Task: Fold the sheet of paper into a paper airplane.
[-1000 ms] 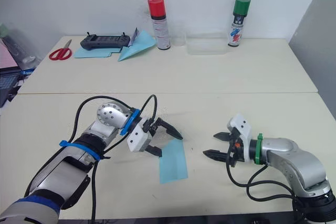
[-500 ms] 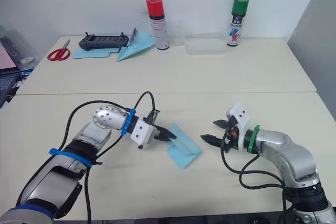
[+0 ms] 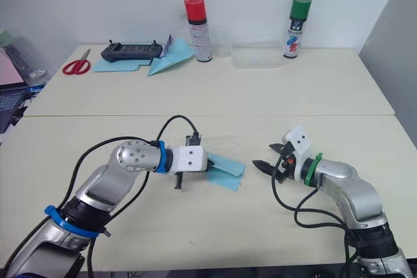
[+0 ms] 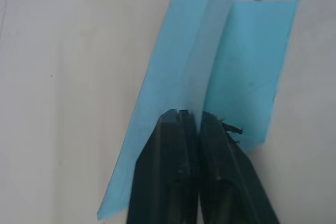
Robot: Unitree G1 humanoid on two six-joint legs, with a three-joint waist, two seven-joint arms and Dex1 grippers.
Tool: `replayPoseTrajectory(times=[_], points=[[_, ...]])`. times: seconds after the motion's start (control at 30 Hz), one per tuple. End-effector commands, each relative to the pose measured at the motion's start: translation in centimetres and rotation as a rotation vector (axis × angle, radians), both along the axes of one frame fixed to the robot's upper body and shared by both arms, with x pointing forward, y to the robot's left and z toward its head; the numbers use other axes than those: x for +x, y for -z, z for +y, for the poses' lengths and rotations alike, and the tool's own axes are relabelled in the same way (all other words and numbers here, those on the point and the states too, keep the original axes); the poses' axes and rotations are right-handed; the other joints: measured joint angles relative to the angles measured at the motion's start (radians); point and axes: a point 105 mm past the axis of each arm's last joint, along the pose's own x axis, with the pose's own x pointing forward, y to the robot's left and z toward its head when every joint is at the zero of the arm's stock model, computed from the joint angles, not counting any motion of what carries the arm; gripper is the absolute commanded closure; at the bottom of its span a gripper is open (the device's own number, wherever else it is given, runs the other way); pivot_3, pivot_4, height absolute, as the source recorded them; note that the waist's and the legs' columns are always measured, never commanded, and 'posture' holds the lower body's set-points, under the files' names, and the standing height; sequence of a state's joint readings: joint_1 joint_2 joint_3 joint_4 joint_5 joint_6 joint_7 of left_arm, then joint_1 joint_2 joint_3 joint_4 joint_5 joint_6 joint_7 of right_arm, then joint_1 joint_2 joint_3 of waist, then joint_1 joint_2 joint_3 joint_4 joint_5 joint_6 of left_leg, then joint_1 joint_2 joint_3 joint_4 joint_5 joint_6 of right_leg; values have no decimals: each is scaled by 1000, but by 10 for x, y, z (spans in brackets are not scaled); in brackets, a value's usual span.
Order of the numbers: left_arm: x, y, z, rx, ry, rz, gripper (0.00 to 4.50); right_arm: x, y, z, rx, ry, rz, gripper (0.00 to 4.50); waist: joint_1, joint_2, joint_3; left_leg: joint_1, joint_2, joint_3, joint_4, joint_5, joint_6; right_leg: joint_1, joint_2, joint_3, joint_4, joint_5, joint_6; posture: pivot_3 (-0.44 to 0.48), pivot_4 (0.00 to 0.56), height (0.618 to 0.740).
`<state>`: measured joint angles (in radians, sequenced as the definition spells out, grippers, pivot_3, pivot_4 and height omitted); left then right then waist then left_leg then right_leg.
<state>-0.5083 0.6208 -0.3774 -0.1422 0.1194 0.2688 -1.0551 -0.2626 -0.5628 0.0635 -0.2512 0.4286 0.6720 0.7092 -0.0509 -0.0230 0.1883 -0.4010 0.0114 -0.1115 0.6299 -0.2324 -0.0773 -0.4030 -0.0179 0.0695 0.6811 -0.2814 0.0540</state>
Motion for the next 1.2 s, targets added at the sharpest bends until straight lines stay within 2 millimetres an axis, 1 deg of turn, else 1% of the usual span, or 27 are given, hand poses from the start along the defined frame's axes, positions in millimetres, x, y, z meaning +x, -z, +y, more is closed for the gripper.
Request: replayPoseTrajectory(times=[0.03,0.1,0.17,0.23,0.33,0.37,0.4,0.47,0.53,0.57,0.67,0.7,0.77,0.83,0.9,1.0,1.1,1.13,1.2], points=[[-1,-23,2,-65,-24,-35,2794,4,-7,-2,-35,-16,-68,276,0,0,0,0,0,0,0,0,0,0,0,0,0,0,0,0,150,740],[-3,-31,11,-110,-57,-12,2167,7,-11,-4,-61,-28,-115,276,-6,0,0,0,0,0,0,0,0,0,0,0,0,1,-1,0,150,740],[-8,-41,21,-167,-85,31,1541,4,-20,2,-73,-91,-174,276,-9,0,0,1,0,1,-1,0,0,0,0,1,0,1,-1,0,150,740],[-12,-49,33,-198,-108,55,877,-4,-27,11,-56,-169,-201,276,-10,0,0,1,1,1,-1,0,0,0,0,0,0,1,-1,0,150,740],[-16,-55,54,-213,-141,81,28,-17,-25,24,-118,-303,-255,276,-7,0,0,1,1,1,0,0,0,0,0,0,0,1,-1,0,150,740],[-18,-55,61,-209,-152,83,28,-20,-22,27,-150,-344,-273,276,-7,0,0,1,1,1,0,0,0,0,0,0,0,0,-1,0,150,740],[-19,-58,70,-242,-171,97,28,-22,-18,35,-146,-375,-278,276,-6,0,0,1,1,1,0,0,0,0,0,0,0,0,-1,0,150,740],[-21,-64,86,-351,-222,124,28,-26,-12,52,-130,-431,-285,276,-8,0,0,1,1,1,0,0,0,0,0,0,0,0,-1,0,150,740],[-25,-60,100,-376,-259,124,28,-25,-2,63,-177,-467,-306,276,-10,0,0,1,1,1,0,0,0,0,0,0,0,1,-1,0,150,740],[-28,-56,105,-373,-276,115,28,-20,4,66,-207,-460,-316,276,-11,0,0,2,1,1,0,0,0,0,0,0,0,1,-2,0,150,740],[-35,-44,110,-383,-332,86,28,-1,9,72,-222,-396,-353,276,-7,0,0,2,1,2,0,0,0,0,0,1,0,2,-3,0,150,740],[-37,-43,109,-403,-350,82,28,1,9,74,-213,-389,-360,276,-5,0,0,2,1,2,0,0,-1,0,0,1,0,2,-3,0,150,740],[-38,-40,106,-429,-384,56,28,0,11,76,-204,-409,-357,276,6,0,0,1,1,1,0,0,-1,0,-1,0,0,2,-3,0,150,740],[-41,-36,101,-465,-412,47,0,-1,13,79,-203,-436,-367,670,13,0,0,1,1,1,0,0,-1,0,-1,0,0,2,-3,0,150,740],[-46,-30,96,-475,-423,57,0,-1,13,80,-200,-457,-385,1234,14,0,0,2,1,2,0,0,-1,0,-1,1,0,2,-4,0,150,740],[-53,-21,95,-465,-441,71,0,1,6,84,-179,-479,-427,2348,11,0,0,3,1,2,0,0,-1,0,-1,1,0,3,-4,0,150,740],[-52,-21,98,-466,-462,64,0,-2,7,84,-203,-535,-462,3499,9,0,0,3,2,2,0,0,-1,0,0,0,1,3,-5,0,150,740],[-51,-21,99,-466,-470,57,0,-3,8,83,-213,-550,-473,3960,9,0,0,3,2,2,0,0,-1,0,0,0,1,3,-5,0,150,740],[-48,-24,100,-470,-473,52,0,-4,6,81,-216,-579,-502,4481,8,0,0,3,2,2,0,0,-1,0,0,0,1,3,-5,0,150,740]])
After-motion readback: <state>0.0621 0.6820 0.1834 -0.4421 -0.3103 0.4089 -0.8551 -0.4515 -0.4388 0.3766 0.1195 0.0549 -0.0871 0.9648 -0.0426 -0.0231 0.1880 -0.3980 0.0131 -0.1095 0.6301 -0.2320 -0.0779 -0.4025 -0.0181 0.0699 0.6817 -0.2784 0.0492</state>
